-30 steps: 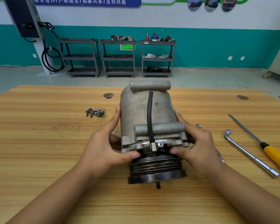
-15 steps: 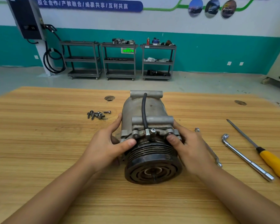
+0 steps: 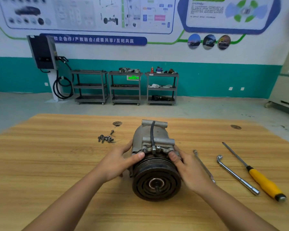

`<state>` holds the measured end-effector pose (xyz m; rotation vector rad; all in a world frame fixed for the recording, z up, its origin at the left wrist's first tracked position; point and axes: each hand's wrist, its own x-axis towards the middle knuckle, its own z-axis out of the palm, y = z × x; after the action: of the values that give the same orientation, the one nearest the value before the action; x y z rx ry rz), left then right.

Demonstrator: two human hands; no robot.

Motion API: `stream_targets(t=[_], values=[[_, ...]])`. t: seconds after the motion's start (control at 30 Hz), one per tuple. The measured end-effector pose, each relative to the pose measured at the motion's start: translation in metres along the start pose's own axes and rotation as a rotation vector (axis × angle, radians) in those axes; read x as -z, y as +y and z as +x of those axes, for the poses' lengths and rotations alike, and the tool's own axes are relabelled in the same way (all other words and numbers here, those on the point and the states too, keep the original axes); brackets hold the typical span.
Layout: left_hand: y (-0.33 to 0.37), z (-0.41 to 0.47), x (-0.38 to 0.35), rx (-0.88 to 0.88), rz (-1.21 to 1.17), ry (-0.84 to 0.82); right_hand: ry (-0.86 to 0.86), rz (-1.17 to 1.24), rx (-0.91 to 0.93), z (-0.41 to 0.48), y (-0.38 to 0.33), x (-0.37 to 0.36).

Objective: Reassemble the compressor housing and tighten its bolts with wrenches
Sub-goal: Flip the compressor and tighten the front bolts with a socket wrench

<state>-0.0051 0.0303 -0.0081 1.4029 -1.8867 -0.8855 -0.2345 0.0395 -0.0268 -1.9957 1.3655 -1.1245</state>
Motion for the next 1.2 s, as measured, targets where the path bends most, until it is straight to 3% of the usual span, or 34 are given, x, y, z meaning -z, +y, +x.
stream_targets(t=[0.3, 0.43, 0.63, 0.83, 1.03, 1.2], values=[[0.034, -0.034, -0.005, 0.072, 0.025, -0.057, -0.021, 0.051, -0.038, -0.033, -0.012, 0.02], [0.058, -0.034, -0.003, 0.108, 0.035, -0.144, -0.08, 0.064, -0.226, -0.035, -0.034, 0.044], [0.07, -0.019, 0.007, 0.239, -0.033, -0.229, -0.169, 0.043, -0.36, -0.015, -0.047, 0.06], [0.059, 0.013, 0.008, 0.37, -0.125, -0.16, -0.177, 0.07, -0.508, 0.021, -0.044, 0.055], [0.037, 0.05, 0.015, 0.464, -0.184, -0.125, -0.048, 0.201, -0.578, 0.051, -0.012, 0.033], [0.025, 0.069, 0.012, 0.482, -0.22, -0.059, -0.041, 0.257, -0.68, 0.075, 0.008, 0.03]])
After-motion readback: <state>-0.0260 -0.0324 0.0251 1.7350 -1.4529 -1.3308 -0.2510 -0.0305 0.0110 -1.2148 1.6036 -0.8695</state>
